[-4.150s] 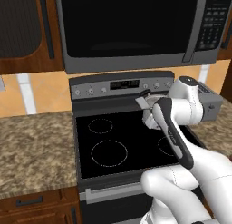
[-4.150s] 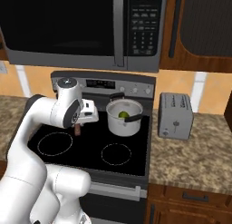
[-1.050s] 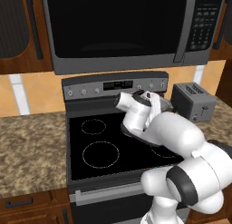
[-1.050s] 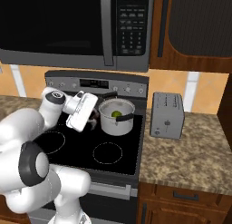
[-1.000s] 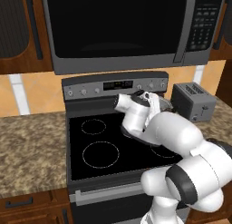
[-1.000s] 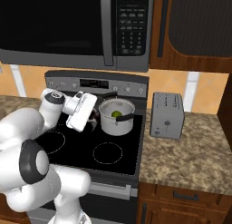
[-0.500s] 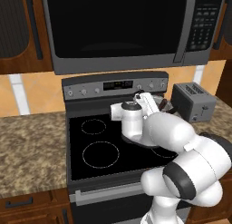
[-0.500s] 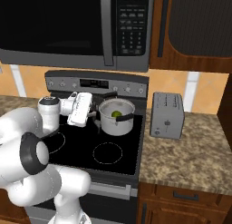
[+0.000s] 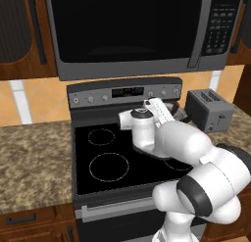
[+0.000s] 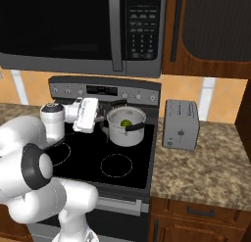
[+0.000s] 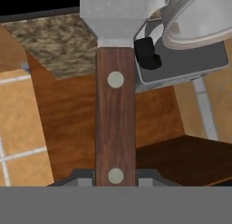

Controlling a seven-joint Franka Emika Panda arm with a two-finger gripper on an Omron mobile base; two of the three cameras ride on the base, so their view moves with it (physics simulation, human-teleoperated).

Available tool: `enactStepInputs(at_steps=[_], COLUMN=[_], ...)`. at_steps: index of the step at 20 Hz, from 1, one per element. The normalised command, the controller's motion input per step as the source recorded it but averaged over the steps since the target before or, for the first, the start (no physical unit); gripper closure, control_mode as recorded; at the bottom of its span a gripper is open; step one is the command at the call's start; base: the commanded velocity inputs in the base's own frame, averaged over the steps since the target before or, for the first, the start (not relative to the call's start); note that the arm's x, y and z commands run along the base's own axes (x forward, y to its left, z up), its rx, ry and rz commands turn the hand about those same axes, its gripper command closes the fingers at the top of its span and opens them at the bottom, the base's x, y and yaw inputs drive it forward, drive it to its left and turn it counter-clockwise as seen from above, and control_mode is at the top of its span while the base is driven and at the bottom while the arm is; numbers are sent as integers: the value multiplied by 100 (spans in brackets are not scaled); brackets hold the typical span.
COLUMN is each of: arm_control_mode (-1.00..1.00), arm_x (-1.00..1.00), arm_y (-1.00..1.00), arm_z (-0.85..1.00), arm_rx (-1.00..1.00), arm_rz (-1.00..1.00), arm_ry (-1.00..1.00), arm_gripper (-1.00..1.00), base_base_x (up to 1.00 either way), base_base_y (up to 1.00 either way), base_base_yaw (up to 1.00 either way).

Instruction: Put the lime and garlic in the pot. Retrieve the spatula and lightly stir the vegetables in the pot.

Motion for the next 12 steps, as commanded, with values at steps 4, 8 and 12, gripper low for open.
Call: enactStepInputs(at_steps=[4, 8, 12], arm_control_mode=[-100, -100, -100], arm_x=[7, 17, 8], arm_y=[17, 23, 26], arm_z=[11, 31, 42], arm_rx=[-9, -14, -18], arm_rz=[2, 1, 0], arm_ry=[10, 19, 14], arm_gripper=[100, 100, 100], base_base_x=[0, 0, 0], base_base_y=[0, 0, 0], base_base_yaw=[0, 0, 0])
